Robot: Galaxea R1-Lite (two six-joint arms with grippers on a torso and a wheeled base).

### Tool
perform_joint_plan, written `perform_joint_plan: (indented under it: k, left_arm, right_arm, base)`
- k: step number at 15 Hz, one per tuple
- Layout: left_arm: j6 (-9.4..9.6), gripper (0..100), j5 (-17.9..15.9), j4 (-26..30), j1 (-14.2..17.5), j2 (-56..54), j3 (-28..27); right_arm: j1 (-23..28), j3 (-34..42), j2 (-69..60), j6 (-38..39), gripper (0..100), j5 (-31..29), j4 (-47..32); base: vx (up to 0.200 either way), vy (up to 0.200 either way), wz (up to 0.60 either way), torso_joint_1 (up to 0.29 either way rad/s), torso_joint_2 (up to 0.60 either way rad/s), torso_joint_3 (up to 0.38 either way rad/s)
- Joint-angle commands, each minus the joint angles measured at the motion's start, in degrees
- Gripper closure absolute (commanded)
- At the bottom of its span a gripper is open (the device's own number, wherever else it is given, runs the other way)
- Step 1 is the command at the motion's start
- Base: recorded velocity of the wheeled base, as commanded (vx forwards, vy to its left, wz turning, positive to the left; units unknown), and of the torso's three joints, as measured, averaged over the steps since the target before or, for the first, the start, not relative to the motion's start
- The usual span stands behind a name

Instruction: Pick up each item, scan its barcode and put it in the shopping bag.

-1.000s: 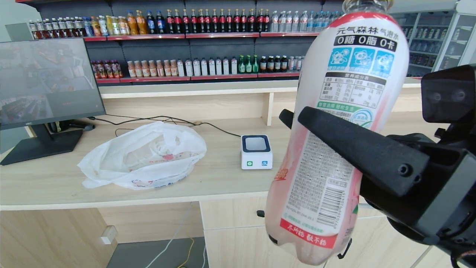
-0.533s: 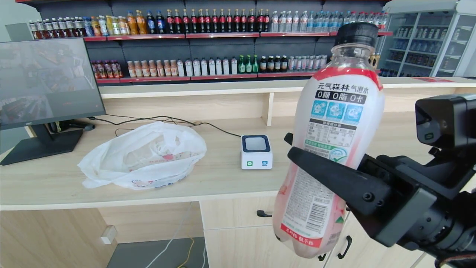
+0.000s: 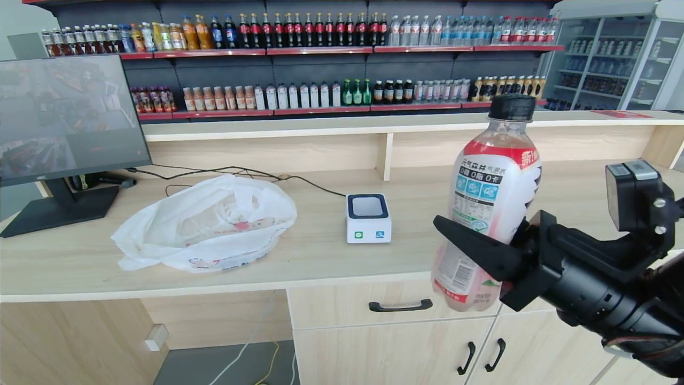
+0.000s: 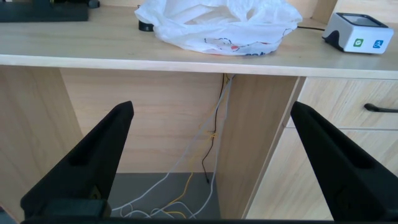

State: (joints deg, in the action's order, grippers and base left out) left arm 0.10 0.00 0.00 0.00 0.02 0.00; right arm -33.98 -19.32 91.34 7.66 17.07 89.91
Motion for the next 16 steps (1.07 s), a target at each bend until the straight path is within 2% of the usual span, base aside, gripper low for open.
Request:
perform_joint_plan:
  k: [1,2,6,9,11,16]
  left_arm:
    - [-0.01,0,0.00,0.00,0.00,-0.02,0.00]
    - [-0.01,0,0.00,0.00,0.00,-0.02,0.00]
    - [-0.01,0,0.00,0.00,0.00,-0.02,0.00]
    - [-0.10,0,0.00,0.00,0.00,-0.02,0.00]
    - [-0.10,0,0.00,0.00,0.00,-0.02,0.00]
    - [-0.19,0,0.00,0.00,0.00,-0.02,0.00]
  right_arm:
    - [4.53,-0.89,2.00,-3.26,100,-1.95,0.09]
    - [5.32,-1.86,2.08,-5.28,100,-3.71,0.09]
    - [5.76,-3.27,2.79,-10.91,100,-16.80,0.09]
    - [5.76,-5.90,3.49,-12.67,100,-19.35,0.09]
    - [5.85,-6.69,3.93,-12.75,100,-24.89,0.09]
    - [5.85,-9.15,5.86,-12.40,100,-25.42,0.09]
  base:
    - [0.000,0.000,0.00,0.000,0.00,0.000]
    - [0.000,0.000,0.00,0.000,0.00,0.000]
    - [0.000,0.000,0.00,0.000,0.00,0.000]
    - [0.000,0.000,0.00,0.000,0.00,0.000]
    - [0.000,0.000,0.00,0.000,0.00,0.000]
    - [0.000,0.000,0.00,0.000,0.00,0.000]
